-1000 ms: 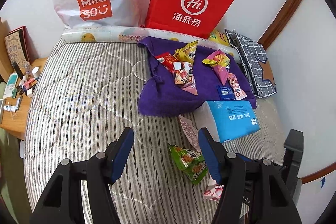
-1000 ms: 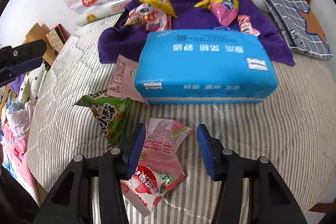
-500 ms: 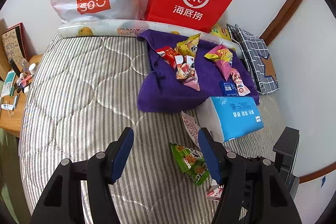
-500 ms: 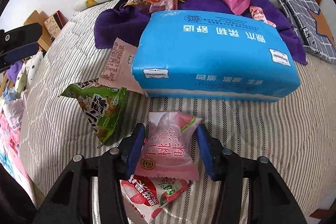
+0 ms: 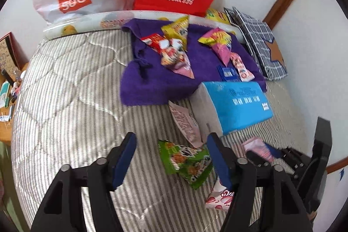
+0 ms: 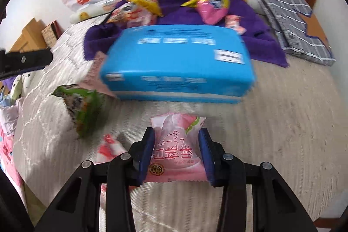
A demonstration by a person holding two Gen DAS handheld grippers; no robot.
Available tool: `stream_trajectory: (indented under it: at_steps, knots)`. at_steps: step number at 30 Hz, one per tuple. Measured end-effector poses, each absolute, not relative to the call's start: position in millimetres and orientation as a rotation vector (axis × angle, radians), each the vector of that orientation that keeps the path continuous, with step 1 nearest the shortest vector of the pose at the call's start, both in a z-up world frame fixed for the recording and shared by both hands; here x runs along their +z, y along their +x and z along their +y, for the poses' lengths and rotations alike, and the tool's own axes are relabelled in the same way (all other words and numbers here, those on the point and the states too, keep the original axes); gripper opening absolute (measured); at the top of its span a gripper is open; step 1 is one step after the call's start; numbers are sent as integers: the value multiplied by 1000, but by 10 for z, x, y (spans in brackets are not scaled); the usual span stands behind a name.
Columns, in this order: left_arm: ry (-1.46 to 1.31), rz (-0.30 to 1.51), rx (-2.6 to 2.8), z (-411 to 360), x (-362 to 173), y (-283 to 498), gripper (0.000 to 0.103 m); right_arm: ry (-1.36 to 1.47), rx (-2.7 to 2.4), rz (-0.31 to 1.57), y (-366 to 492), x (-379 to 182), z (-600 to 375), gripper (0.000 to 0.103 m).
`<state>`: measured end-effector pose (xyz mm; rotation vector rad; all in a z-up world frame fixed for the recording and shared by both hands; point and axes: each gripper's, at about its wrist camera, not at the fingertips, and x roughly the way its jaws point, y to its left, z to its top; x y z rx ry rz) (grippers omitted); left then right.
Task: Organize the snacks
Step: 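Grasp the green snack bag with the left tool while the right tool holds the peach packet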
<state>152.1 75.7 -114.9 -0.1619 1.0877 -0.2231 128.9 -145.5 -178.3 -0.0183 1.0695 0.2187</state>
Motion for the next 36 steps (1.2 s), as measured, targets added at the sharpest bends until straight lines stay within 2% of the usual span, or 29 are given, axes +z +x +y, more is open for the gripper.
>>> stream_trajectory:
  at_steps: [5, 13, 23, 27, 36]
  knots:
    - [-92, 1098, -271, 507, -1278, 1499, 77, 14, 169, 1057, 1273, -1827, -1771, 42]
    - [53, 1133, -271, 217, -1514, 1434, 80, 55, 129, 1063, 1237, -1924, -2049, 42]
    - [63, 1204, -260, 175, -1781, 1432, 79, 59, 130, 1054, 1187, -1954, -2084, 42]
    - [33, 1199, -256, 248, -1766, 1397, 65, 58, 131, 1054, 1178, -1950, -2079, 42]
    - [22, 1208, -225, 437, -1736, 1235, 73, 57, 134, 1053, 1100, -1952, -2072, 42]
